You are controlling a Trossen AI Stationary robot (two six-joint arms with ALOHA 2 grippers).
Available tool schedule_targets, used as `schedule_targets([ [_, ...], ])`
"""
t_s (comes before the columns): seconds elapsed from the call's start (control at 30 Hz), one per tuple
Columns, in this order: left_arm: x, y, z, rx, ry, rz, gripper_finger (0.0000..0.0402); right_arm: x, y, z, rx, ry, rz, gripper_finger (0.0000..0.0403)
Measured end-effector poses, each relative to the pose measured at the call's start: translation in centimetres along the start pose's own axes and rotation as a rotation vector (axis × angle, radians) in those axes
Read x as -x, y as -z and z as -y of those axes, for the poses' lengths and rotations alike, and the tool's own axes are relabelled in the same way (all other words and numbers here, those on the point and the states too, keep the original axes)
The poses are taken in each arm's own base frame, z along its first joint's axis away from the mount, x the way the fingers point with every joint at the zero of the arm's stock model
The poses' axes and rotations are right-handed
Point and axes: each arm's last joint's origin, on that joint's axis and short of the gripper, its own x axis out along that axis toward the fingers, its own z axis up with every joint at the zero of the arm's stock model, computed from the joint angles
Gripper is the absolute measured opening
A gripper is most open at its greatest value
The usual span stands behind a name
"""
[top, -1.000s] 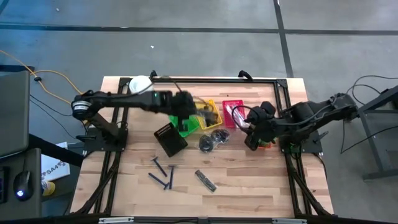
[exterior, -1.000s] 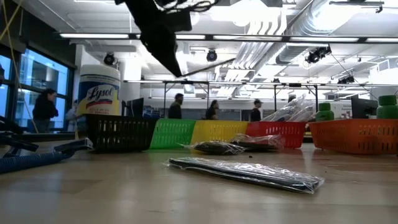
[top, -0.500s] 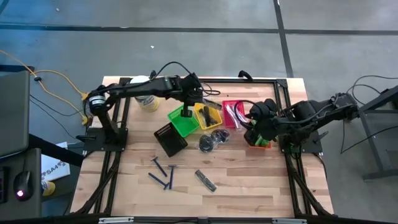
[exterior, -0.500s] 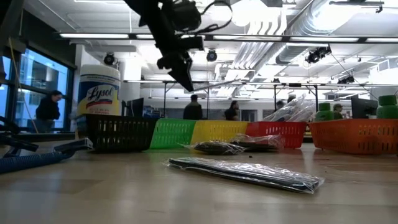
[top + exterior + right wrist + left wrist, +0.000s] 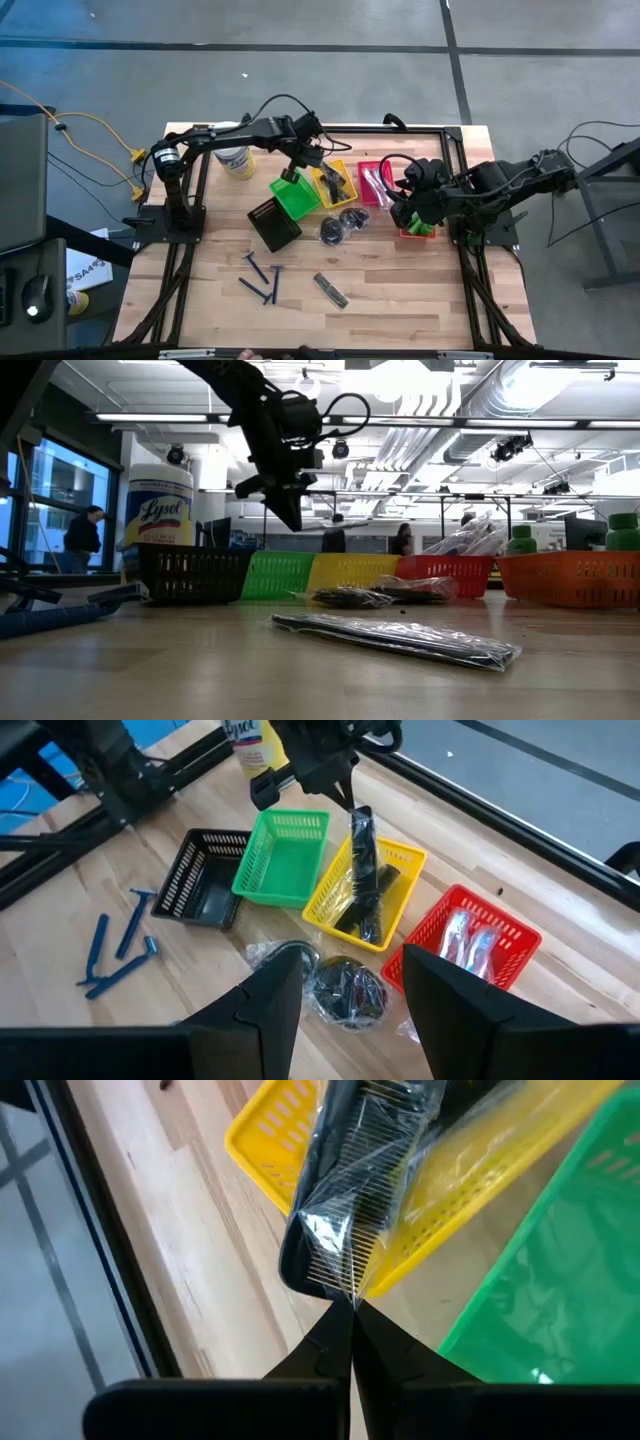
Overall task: Pick & Place Travel size toiletries
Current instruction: Put the black hair comb into the yellow bin
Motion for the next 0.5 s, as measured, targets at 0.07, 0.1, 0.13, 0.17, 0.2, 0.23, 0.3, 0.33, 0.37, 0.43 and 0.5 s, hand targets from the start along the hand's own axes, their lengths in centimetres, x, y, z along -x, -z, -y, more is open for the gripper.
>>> schedule_targets([
  [0.07, 0.0, 0.3, -0.2, -0.027, -0.003, -0.001, 0.0000, 0.0, 0.0, 0.0, -0.007, 0.000, 0.000, 0.0164],
  [0.1, 0.0, 0.3, -0.3, -0.038, -0.008, 0.003, 0.0000, 0.0, 0.0, 0.0, -0.009, -0.001, 0.000, 0.0164],
  [0.13, 0.0, 0.3, -0.3, -0.048, -0.010, 0.004, 0.0000, 0.0, 0.0, 0.0, -0.009, -0.001, 0.000, 0.0164],
  [0.17, 0.0, 0.3, -0.4, -0.055, -0.011, 0.003, 0.0000, 0.0, 0.0, 0.0, -0.010, -0.001, 0.002, 0.0164],
  [0.2, 0.0, 0.5, -0.5, -0.055, -0.013, -0.002, 0.0000, 0.0, 0.0, 0.0, -0.011, -0.001, 0.003, 0.0164],
  [0.23, 0.0, 0.7, -0.6, -0.055, -0.013, -0.005, 0.0000, 0.0, 0.0, 0.0, -0.014, -0.001, 0.004, 0.0164],
  [0.3, 0.0, 0.9, -0.6, -0.052, -0.004, -0.015, 0.0000, 0.0, 0.0, 0.0, -0.028, -0.001, 0.004, 0.0164],
  [0.33, 0.0, 1.2, -0.7, -0.047, -0.001, -0.021, 0.0000, 0.0, 0.0, 0.0, -0.032, 0.000, 0.005, 0.0164],
  [0.37, 0.0, 1.2, -0.8, -0.046, -0.002, -0.020, 0.0000, 0.0, 0.0, 0.0, -0.033, 0.000, 0.006, 0.0164],
  [0.43, 0.0, 1.1, -1.0, -0.045, -0.013, -0.004, 0.0000, 0.0, 0.0, 0.0, -0.033, 0.003, 0.011, 0.0164],
  [0.5, -0.4, 1.0, -1.0, -0.059, -0.015, 0.002, 0.0000, 0.0, 0.0, 0.0, -0.033, 0.003, 0.011, 0.0164],
])
